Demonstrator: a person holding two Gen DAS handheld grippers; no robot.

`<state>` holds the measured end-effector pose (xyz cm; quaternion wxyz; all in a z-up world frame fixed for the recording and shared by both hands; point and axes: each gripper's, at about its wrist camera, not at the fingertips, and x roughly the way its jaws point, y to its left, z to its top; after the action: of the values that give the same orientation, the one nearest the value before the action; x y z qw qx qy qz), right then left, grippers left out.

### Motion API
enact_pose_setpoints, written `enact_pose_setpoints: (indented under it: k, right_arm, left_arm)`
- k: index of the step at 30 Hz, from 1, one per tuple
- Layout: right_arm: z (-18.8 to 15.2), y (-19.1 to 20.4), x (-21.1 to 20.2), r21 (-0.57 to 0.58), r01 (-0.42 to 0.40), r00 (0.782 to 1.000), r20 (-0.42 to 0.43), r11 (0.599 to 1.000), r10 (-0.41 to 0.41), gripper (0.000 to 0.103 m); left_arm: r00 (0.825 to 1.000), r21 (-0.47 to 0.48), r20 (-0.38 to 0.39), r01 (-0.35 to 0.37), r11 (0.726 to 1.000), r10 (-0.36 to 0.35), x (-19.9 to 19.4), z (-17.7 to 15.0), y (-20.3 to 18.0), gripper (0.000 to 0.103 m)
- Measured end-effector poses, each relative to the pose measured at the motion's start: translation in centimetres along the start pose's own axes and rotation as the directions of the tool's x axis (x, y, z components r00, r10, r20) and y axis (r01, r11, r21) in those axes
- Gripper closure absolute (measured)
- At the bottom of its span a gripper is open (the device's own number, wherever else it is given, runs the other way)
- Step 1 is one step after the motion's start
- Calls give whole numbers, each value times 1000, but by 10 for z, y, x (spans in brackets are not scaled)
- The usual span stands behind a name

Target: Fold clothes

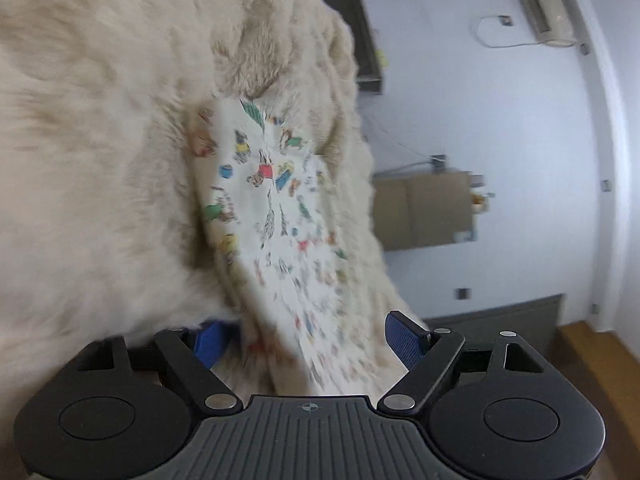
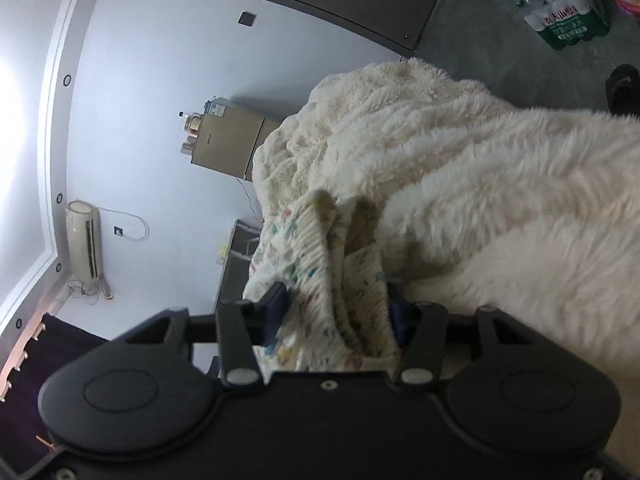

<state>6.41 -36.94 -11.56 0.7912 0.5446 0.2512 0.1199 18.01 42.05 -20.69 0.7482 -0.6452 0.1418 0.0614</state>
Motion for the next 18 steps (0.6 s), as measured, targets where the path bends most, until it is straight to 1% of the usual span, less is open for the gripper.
enact_pose_setpoints:
  k: [1,2,3,4,6,8,9,10,11,12,14,15,18]
  right_arm:
    - [-2,0,1,-5,-4,1000,8,1000,4,50]
    - [1,3,1,-6,-2,1000,22,1000,2,58]
    - [4,6,2,-7,0,999,35,1000,0,66]
    - [6,9,3,-8,2,999,49,1000,-2,78]
    - [14,19,5,-21,7,998,66,1000,-5,80]
    - [24,39,9,-52,18,997,71,998,-14,82]
    - [30,51,11,-72,26,997,72,997,-21,82]
    - [37,65,14,-76,33,997,69,997,-28,82]
    - [43,79,16,-77,39,997,65,996,-34,83]
    - [50,90,18,-56,40,998,59,998,-37,84]
    - [60,100,19,-17,33,998,50,999,-32,86]
    - [66,106,20,-5,7,999,45,1000,-7,86]
    - [79,127,18,-25,-6,998,64,1000,7,86]
  left_arm:
    - [1000,-2,6,-2,1000,2,8,0,-2,40]
    - [1000,0,18,-14,1000,14,11,3,-2,74]
    - [999,-17,29,-40,999,40,11,6,-3,95]
    - [997,-36,40,-67,997,69,9,10,-4,100]
    - [998,-38,59,-27,999,29,4,18,-14,100]
    - [998,57,67,12,998,-16,-10,31,-55,100]
    - [997,81,68,21,996,-27,-15,34,-68,100]
    - [997,101,68,38,994,-45,-23,39,-90,100]
    - [996,93,66,59,994,-65,-30,43,-109,100]
    - [995,83,62,72,994,-77,-35,43,-118,100]
    - [994,62,54,86,994,-90,-46,51,-150,101]
    - [994,71,51,89,994,-92,-52,53,-165,101]
    - [993,99,50,97,990,-103,-66,57,-192,101]
